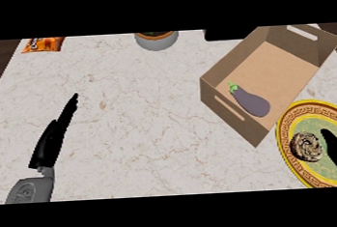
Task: Pick the eggplant from the plate and place it in the cardboard box
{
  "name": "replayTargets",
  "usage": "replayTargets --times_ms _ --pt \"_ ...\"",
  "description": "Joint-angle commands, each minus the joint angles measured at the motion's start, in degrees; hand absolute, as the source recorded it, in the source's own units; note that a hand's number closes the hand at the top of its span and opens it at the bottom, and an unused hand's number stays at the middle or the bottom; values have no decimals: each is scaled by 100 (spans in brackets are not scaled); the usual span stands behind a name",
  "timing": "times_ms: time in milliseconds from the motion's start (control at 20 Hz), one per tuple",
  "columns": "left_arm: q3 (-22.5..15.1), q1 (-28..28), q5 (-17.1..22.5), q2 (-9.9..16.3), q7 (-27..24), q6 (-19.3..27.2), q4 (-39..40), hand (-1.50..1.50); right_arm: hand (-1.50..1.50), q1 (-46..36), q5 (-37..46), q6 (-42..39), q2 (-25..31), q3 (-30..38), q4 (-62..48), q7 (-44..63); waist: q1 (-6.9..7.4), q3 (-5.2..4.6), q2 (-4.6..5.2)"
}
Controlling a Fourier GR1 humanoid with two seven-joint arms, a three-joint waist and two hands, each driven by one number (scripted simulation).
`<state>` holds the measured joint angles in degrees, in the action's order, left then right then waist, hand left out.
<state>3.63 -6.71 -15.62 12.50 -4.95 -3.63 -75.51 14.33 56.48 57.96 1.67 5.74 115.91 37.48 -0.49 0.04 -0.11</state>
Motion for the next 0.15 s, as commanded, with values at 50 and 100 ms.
replayTargets --times_ms 50,100 --pt "30 -221 -24 -88 -88 -1 265 0 -150 1063 -480 461 -103 -454 394 -562 -13 -3 4" --pt "-96 -79 -3 -128 614 -110 -571 0 -150 630 -453 85 -40 -113 225 -389 28 -2 3"
